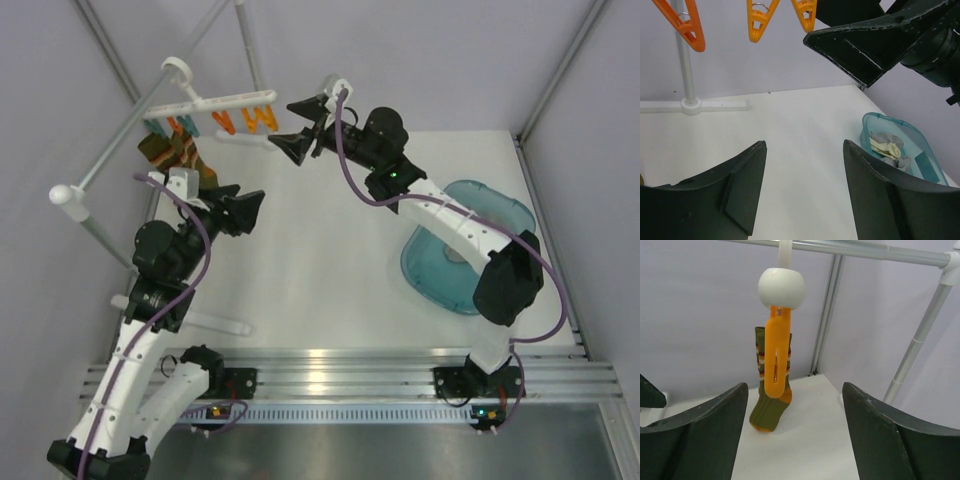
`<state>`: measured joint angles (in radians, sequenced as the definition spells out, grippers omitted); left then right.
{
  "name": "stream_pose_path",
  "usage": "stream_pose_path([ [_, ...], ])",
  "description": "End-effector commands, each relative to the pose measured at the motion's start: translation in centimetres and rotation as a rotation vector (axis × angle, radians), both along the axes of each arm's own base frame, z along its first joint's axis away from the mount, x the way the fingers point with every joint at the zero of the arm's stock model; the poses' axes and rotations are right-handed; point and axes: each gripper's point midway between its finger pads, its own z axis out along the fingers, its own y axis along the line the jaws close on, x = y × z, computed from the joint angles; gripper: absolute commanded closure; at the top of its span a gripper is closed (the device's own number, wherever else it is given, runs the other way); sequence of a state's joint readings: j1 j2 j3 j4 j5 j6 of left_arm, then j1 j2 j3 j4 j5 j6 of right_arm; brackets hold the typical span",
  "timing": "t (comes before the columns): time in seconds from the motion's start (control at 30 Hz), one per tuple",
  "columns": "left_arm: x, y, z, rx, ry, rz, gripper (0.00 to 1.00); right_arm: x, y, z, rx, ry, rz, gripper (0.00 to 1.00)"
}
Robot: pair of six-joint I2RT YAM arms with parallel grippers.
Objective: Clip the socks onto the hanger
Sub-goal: Open the clamp at the hanger.
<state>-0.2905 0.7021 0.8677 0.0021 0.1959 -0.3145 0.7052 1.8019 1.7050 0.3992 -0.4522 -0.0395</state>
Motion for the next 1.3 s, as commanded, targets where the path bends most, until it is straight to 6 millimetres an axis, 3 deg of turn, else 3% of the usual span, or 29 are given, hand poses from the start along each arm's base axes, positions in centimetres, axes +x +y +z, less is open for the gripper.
stream_pose_path([
  [0.0,-0.2,0.0,3.7,-0.096,-0.077,-0.003,0.32,-2.8,0.2,4.1,0.061,-0.088,0.067,0.26],
  [0.37,0.4,-0.6,6.7,-0.150,-0.105,-0.028,0.32,-1.6,1.3,4.1,0.042,-0.062,0.059,0.42],
  [0.43,1.3,-0.4,6.3,-0.181,-0.053,0.000,0.33,-1.6,1.3,4.2,0.045,-0.059,0.058,0.50],
  [0.5,1.8,0.0,7.4,-0.232,-0.030,0.025,0.34,-1.5,1.4,4.1,0.038,-0.058,0.054,0.60],
  [0.67,2.5,-0.7,9.5,-0.294,-0.049,-0.011,0.33,-1.1,1.8,3.1,0.009,-0.051,0.052,0.69],
  [0.77,3.5,-0.8,9.9,-0.312,-0.028,0.003,0.32,-0.8,1.9,2.9,0.005,-0.048,0.047,0.75],
  [0.93,5.0,-1.0,10.3,-0.371,-0.005,0.012,0.29,-0.9,1.9,2.9,0.011,-0.024,0.052,0.99],
  [1.27,6.4,-2.7,11.3,-0.476,0.033,-0.072,0.24,-2.5,1.4,3.1,-0.003,0.018,0.097,1.00],
])
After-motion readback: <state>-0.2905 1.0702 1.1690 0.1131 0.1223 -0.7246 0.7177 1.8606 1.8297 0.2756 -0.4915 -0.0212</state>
